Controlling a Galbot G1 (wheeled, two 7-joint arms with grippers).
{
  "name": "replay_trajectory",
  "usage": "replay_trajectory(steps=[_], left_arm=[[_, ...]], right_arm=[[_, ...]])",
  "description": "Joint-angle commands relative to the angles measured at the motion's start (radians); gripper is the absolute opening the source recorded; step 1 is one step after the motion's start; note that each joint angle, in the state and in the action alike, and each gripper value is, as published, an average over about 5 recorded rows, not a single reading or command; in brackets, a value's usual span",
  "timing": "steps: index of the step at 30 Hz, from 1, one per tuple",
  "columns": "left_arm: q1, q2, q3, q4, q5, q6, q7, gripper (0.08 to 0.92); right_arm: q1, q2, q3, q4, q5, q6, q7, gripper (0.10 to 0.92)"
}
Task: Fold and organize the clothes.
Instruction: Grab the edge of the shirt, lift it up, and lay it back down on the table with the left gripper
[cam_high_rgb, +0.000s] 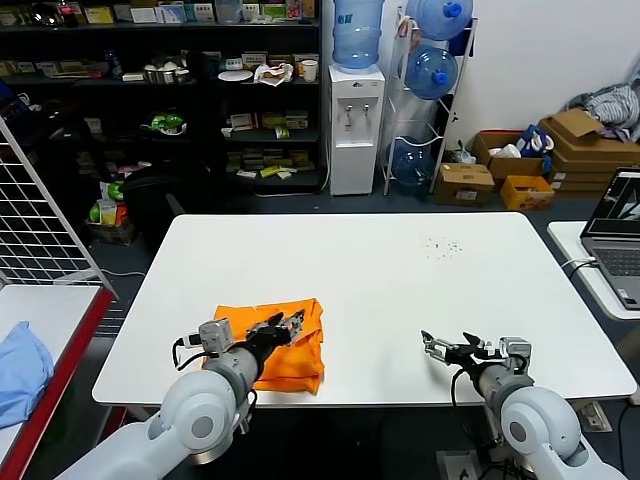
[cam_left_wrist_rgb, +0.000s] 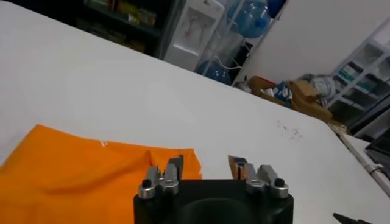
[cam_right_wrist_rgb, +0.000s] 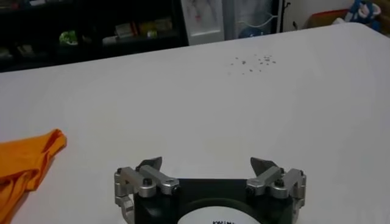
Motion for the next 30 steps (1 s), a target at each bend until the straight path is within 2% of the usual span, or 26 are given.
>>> replay_trajectory(steps=[1,3,5,10,13,30], left_arm=[[0.268,0.321,-0.266,0.069,0.051,-0.006,0.286,0.585],[0.313,0.403,-0.289,0.115,0.06,-0.03,0.379,0.646],[0.331,0.444,-0.292,0.163,0.061,-0.045,0.446,0.698],[0.3,0.428,-0.277,0.241,0.058,-0.042,0.553,0.845],[0.273,0.408,-0.262,0.251,0.054,-0.038,0.578,0.903],[0.185,0.316,-0.215,0.312,0.055,-0.01,0.589,0.921]], right_arm=[[0.0,0.003,-0.003,-0.002,-0.003,0.003,-0.008,0.921],[0.001,0.006,-0.005,-0.005,-0.005,0.005,-0.011,0.921],[0.003,0.01,-0.008,-0.009,-0.009,0.007,-0.013,0.921],[-0.001,0.016,-0.009,-0.008,-0.014,0.008,-0.017,0.921],[-0.006,0.017,-0.005,-0.006,-0.015,0.008,-0.017,0.921],[-0.009,0.032,-0.009,-0.015,-0.025,0.01,-0.018,0.921]])
